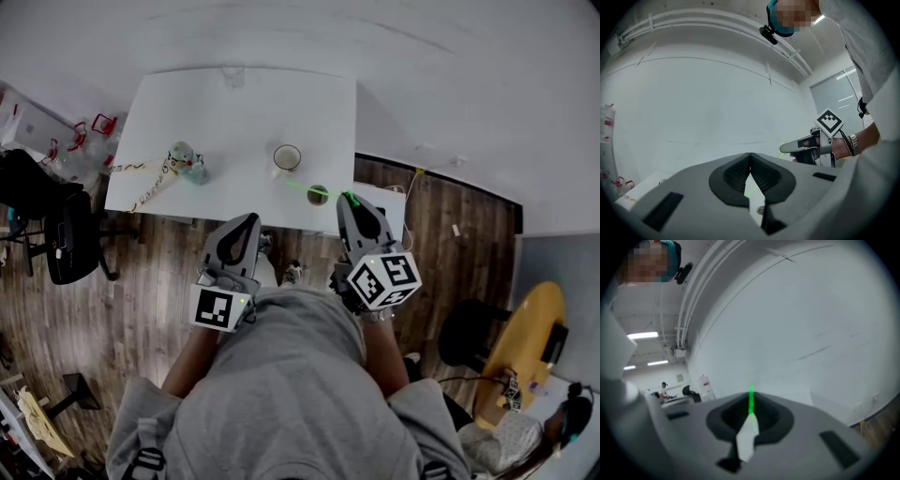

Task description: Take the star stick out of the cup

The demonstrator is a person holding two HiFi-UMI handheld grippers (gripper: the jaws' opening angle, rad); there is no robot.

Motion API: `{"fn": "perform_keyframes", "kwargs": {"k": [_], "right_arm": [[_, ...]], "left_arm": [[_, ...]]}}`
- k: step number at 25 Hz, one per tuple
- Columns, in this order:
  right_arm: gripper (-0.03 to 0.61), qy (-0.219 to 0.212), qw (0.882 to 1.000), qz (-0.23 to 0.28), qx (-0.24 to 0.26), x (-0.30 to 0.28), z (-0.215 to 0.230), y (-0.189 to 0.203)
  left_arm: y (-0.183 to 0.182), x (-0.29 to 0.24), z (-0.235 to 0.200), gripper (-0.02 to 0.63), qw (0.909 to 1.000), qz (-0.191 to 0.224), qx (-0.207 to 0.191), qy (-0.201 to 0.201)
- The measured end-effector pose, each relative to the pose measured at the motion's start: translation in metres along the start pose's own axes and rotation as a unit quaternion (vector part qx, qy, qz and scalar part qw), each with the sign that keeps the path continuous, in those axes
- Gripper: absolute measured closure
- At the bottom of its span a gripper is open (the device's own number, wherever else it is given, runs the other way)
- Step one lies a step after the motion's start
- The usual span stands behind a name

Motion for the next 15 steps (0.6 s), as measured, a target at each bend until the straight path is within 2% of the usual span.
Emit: {"fn": "perform_keyframes", "kwargs": {"k": [15], "right_arm": [[0.532, -0.012, 1.0, -0.008, 0.006, 0.014, -0.011, 0.014]], "left_arm": [[-0.001, 0.018, 0.008, 0.581, 0.9999, 0.005, -0.008, -0.006]]}}
Point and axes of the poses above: the fingertips, and each gripper's own axes: x backward along the fingers, z to its right, y out of its underside, the point moved 1 cm from there along x, backward along the fingers, and after that the axes turned 6 degrees about y, right-handed, at the moved point
